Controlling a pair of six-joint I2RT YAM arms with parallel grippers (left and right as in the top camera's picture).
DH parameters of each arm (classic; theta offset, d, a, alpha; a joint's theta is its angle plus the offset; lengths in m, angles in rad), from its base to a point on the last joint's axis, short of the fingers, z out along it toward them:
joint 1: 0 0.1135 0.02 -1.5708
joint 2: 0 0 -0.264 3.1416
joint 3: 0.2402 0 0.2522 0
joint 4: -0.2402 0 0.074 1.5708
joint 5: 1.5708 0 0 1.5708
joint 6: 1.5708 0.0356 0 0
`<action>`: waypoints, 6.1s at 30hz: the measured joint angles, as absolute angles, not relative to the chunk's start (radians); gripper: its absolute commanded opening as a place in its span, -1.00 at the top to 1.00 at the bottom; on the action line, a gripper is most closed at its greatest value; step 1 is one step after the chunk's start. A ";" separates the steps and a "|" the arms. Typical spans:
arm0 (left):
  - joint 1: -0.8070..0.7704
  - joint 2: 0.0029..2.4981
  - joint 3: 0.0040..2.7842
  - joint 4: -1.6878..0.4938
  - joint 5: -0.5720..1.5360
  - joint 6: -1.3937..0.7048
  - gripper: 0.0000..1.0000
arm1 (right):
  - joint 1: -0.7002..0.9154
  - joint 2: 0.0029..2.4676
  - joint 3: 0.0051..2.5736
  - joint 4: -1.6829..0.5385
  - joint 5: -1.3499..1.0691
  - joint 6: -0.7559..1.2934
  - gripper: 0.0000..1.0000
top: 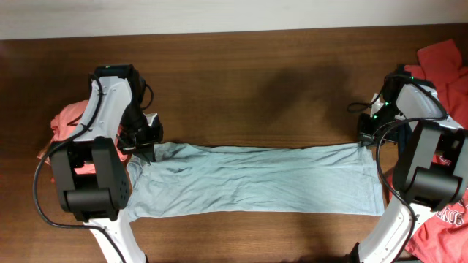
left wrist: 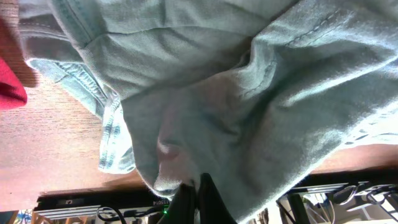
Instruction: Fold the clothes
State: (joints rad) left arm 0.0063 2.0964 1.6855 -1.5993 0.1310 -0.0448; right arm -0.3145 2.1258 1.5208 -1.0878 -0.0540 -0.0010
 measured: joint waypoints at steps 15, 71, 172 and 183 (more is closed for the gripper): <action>0.006 2.096 1.686 -1.600 0.131 -0.045 0.99 | -0.355 2.126 1.655 -1.362 0.046 -0.001 0.92; 0.006 2.096 1.566 -1.554 0.131 -0.045 0.99 | -0.357 2.126 1.485 -1.382 0.023 -0.004 0.92; 0.006 2.096 1.662 -1.424 0.124 -0.113 0.50 | -0.419 2.083 1.377 -1.190 -0.051 0.057 0.92; 0.006 2.096 1.670 -1.420 0.124 -0.112 0.49 | -0.449 2.128 1.689 -1.444 0.010 0.077 0.92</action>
State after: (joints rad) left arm 0.0063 2.0964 1.6695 -1.4197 0.1242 -0.1123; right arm -0.4492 2.1281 1.6890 -1.4441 0.0101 0.0769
